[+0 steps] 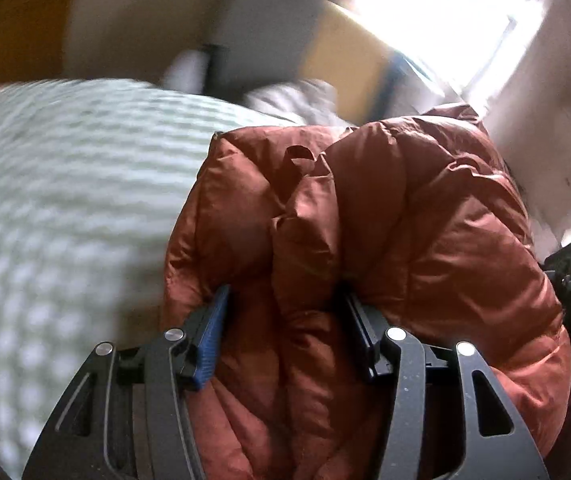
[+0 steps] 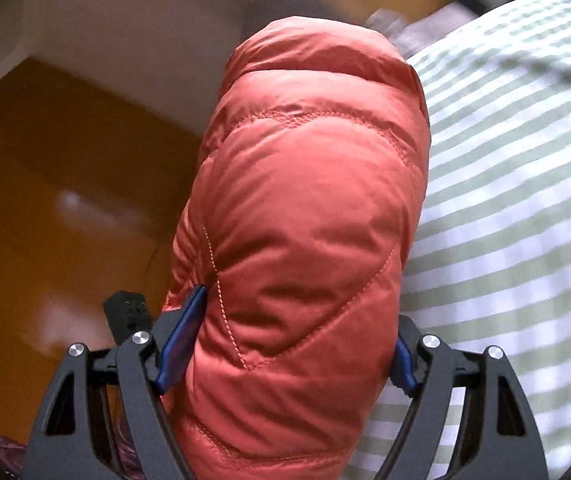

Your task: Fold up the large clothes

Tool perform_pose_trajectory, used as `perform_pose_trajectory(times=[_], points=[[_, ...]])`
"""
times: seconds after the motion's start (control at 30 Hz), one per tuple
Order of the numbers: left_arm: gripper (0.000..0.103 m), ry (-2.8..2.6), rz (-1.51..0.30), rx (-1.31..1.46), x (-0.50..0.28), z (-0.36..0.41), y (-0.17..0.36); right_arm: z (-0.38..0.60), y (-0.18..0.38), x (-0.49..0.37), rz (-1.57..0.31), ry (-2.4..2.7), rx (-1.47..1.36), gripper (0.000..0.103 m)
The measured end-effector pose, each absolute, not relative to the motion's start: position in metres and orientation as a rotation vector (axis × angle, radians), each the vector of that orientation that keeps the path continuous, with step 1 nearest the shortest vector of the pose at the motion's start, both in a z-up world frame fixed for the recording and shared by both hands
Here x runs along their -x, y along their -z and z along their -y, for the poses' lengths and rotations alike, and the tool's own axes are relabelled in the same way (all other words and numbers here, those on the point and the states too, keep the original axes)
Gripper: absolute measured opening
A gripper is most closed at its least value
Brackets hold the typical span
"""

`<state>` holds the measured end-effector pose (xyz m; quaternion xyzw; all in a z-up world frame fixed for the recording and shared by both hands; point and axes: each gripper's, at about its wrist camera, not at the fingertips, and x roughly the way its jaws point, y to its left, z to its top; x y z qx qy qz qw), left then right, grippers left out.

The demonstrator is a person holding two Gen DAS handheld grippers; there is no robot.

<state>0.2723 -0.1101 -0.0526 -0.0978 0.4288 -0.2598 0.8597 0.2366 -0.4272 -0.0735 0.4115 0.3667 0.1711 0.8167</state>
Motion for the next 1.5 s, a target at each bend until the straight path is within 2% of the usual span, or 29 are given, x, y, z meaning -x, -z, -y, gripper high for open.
perform_pose_trajectory(times=[0.23,0.33,0.4,0.57,0.67,0.8,0.97,1.03,1.07,1.2,1.5], points=[[0.053,0.708,-0.93,0.02,-0.295,0.277,0.05,0.55,0.088,-0.188,-0.775,-0.034,-0.887,0.079],[0.053,0.725,-0.904,-0.062,-0.296,0.317,0.048,0.565,0.081,-0.176,-0.783,0.073,-0.846,0.082],[0.053,0.727,-0.903,-0.08,-0.296,0.328,0.048,0.557,0.058,-0.174,-0.771,0.206,-0.709,0.082],[0.053,0.692,-0.882,-0.079,-0.288,0.323,0.047,0.493,0.015,-0.197,-0.775,0.328,-0.409,0.082],[0.054,0.646,-0.872,-0.071,-0.277,0.313,0.048,0.459,0.017,-0.229,-0.818,0.365,-0.29,0.081],[0.054,0.603,-0.869,-0.096,-0.279,0.31,0.052,0.44,0.047,-0.267,-0.93,0.44,-0.153,0.083],[0.054,0.588,-0.873,-0.08,-0.278,0.301,0.048,0.439,0.056,-0.261,-0.914,0.447,-0.17,0.084],[0.062,0.576,-0.859,-0.071,-0.27,0.294,0.042,0.444,0.054,-0.248,-0.88,0.463,-0.198,0.083],[0.069,0.567,-0.845,-0.063,-0.266,0.289,0.039,0.439,0.053,-0.245,-0.869,0.465,-0.208,0.084],[0.073,0.573,-0.815,-0.043,-0.251,0.274,0.027,0.421,0.041,-0.229,-0.823,0.471,-0.207,0.086],[0.074,0.539,-0.753,-0.05,-0.221,0.249,0.009,0.377,0.028,-0.203,-0.79,0.465,-0.234,0.089]])
